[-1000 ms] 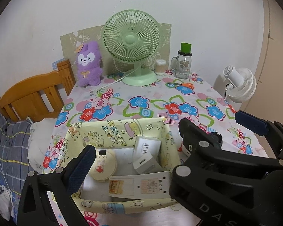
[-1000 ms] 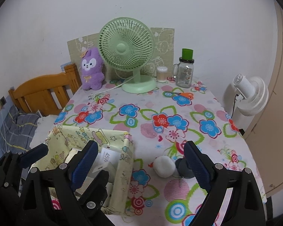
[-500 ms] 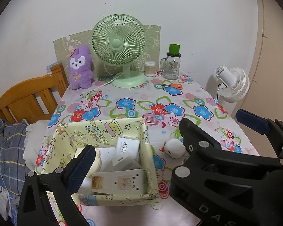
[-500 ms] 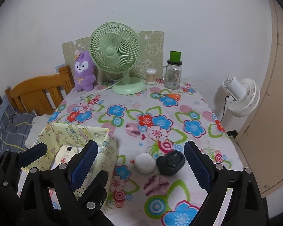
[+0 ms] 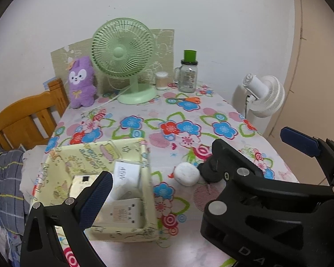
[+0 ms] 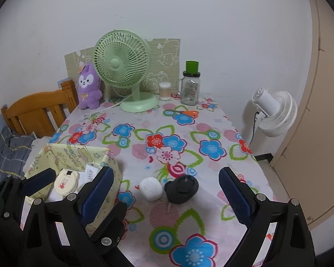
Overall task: Organize rigid objects
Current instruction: 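Withdraw both tools from the box toward the white puck and black cap, then grasp the white rounded puck with the left tool while the right tool grasps the black round cap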
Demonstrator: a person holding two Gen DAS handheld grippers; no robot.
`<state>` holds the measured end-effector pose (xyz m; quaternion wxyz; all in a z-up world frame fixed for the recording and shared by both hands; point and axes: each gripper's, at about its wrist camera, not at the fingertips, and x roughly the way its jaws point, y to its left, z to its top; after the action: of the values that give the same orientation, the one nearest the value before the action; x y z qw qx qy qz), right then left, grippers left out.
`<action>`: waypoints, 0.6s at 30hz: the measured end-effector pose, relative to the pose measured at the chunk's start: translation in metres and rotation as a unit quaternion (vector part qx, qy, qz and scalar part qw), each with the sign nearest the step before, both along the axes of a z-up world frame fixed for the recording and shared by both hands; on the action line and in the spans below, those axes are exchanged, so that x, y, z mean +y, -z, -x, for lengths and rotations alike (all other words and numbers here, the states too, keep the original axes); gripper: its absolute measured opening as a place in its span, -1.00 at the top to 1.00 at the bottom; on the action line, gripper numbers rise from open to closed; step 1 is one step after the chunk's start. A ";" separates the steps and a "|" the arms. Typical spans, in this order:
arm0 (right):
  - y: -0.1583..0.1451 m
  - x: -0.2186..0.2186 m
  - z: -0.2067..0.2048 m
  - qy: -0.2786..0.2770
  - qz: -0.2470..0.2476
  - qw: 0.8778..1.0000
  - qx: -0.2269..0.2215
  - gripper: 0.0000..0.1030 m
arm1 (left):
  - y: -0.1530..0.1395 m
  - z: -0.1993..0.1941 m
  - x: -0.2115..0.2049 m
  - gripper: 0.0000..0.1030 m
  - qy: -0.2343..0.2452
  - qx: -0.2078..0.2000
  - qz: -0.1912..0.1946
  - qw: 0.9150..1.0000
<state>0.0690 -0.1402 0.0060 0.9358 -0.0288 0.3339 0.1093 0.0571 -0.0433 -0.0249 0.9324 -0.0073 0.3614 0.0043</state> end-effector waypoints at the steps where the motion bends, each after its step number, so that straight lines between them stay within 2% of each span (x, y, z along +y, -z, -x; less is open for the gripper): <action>1: 0.000 -0.002 0.000 0.001 0.001 1.000 0.000 -0.88 | 0.001 -0.001 -0.002 -0.99 0.002 0.000 0.002 1.000; 12: 0.011 -0.028 -0.006 0.010 0.011 1.000 0.000 -0.88 | 0.011 -0.006 -0.031 -0.99 0.008 -0.005 -0.009 1.000; 18: 0.027 -0.038 -0.012 0.007 0.001 1.000 0.012 -0.88 | 0.025 -0.011 -0.038 -0.99 0.006 0.006 0.005 1.000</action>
<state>0.0808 -0.1785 -0.0206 0.9325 -0.0261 0.3452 0.1030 0.0685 -0.0811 -0.0497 0.9303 -0.0101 0.3667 -0.0028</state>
